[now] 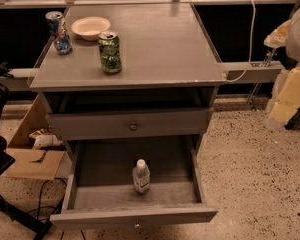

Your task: Pick blue plastic bottle from middle drawer and place on counter

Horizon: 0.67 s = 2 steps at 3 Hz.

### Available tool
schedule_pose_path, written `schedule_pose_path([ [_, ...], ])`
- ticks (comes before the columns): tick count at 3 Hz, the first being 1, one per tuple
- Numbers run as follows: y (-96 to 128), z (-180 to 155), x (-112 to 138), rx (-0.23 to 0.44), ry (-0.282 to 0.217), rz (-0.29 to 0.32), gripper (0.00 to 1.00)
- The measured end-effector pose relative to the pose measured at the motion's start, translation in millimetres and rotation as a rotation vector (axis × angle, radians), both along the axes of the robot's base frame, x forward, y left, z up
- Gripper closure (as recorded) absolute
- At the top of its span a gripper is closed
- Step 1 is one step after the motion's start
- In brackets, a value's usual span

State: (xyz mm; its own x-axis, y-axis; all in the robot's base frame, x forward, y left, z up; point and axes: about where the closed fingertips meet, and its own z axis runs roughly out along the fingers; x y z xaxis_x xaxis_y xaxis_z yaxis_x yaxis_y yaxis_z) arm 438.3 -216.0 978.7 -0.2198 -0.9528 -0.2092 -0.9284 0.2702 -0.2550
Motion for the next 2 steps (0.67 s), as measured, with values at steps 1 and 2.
schedule_pose_path([
  [1,-0.7,-0.9,1.1,0.011,-0.004,-0.004,0.0],
  [2,-3.0,-3.9,4.3,0.046,-0.015,-0.018,0.0],
])
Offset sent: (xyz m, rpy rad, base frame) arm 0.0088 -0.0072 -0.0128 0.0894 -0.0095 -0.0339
